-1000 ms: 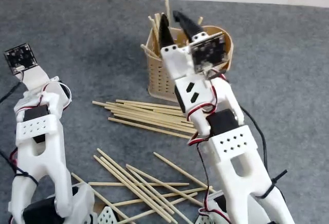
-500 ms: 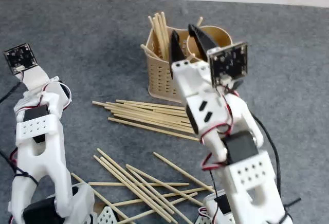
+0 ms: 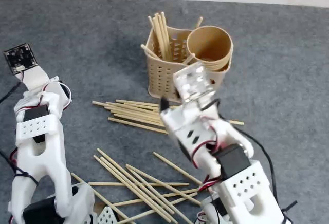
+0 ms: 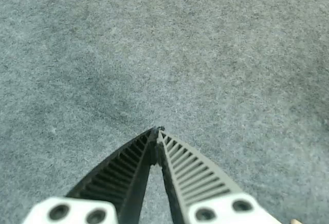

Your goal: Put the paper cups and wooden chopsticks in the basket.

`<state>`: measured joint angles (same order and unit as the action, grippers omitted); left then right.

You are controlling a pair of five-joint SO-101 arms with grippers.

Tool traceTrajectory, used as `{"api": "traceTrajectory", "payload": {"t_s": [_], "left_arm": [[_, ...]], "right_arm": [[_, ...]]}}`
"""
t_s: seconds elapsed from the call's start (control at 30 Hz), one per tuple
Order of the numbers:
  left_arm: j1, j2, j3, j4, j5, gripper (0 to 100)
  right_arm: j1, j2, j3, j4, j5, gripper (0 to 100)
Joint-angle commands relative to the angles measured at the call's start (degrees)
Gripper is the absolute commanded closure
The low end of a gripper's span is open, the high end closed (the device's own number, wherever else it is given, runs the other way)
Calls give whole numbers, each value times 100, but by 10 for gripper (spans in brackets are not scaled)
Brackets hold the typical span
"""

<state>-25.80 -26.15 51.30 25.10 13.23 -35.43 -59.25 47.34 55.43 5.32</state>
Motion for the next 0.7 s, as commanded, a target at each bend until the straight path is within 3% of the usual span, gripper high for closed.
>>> {"api": "traceTrajectory", "payload": {"t_s": [0.0,0.47,0.67], "left_arm": [[-13,-154,-31,-105,18,992],[-13,-154,-31,-105,18,992],[-13,-154,-31,-105,18,992]], "right_arm": [[-338,-136,75,541,-9,879],[-1077,-75,1798,-286,105,879],[-1376,1086,1807,-330,220,879]]}}
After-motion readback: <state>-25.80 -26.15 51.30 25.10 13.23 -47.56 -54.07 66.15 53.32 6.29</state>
